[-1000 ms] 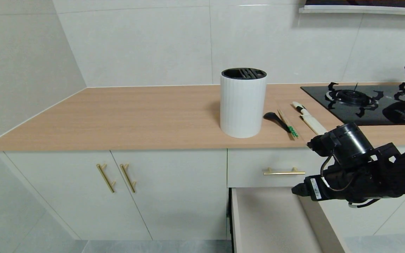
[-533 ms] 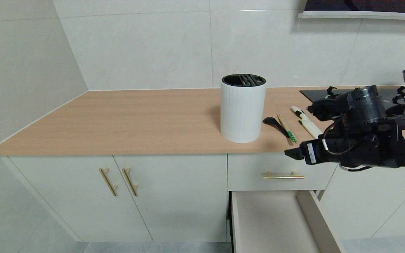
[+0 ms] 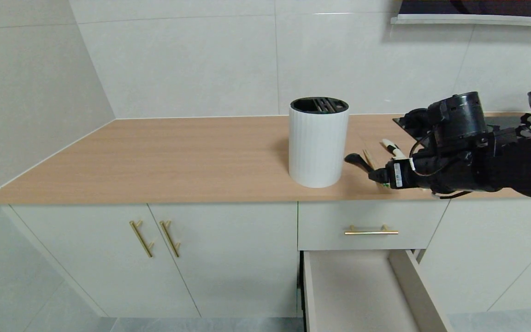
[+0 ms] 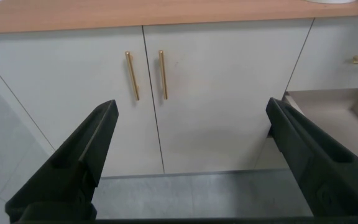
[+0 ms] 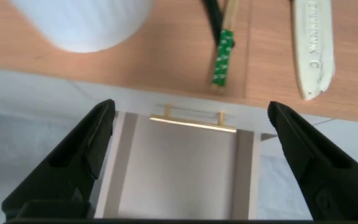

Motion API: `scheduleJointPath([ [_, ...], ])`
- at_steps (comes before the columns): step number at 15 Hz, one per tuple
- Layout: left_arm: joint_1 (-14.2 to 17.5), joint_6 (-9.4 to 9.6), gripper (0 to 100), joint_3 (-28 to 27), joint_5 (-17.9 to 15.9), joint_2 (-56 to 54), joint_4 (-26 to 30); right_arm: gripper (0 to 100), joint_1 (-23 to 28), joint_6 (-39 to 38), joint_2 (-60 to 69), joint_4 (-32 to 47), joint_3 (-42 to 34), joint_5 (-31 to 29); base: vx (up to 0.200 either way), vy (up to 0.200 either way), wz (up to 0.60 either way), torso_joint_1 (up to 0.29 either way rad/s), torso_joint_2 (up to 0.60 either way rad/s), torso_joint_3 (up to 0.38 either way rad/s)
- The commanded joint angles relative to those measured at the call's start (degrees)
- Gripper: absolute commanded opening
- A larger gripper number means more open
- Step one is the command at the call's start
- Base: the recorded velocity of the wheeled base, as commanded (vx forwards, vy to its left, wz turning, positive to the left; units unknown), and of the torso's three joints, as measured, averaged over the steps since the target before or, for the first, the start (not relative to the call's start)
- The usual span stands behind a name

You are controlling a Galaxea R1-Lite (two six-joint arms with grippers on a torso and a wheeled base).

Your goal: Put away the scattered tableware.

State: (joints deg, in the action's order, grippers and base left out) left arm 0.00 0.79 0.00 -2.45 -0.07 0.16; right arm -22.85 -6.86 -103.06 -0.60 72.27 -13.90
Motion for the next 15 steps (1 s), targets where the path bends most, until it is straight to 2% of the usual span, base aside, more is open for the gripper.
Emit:
scheduleJointPath([
  [1,0.0,0.09,100,0.0,0.08,0.07,0.02,100,0.52,0.01,-4.43,-3.27,0.24,-0.69,0.0,0.0,0.0,0.0,0.0,0.0],
  [10,0.0,0.0,100,0.0,-0.01,0.07,0.02,100,2.81,0.01,-14.98,-13.9,2.62,-5.35,0.0,0.0,0.0,0.0,0.0,0.0],
  [15,0.0,0.0,100,0.0,-0.01,0.07,0.02,100,4.04,0.01,-15.94,-13.99,3.76,-5.26,0.0,0.0,0.0,0.0,0.0,0.0],
])
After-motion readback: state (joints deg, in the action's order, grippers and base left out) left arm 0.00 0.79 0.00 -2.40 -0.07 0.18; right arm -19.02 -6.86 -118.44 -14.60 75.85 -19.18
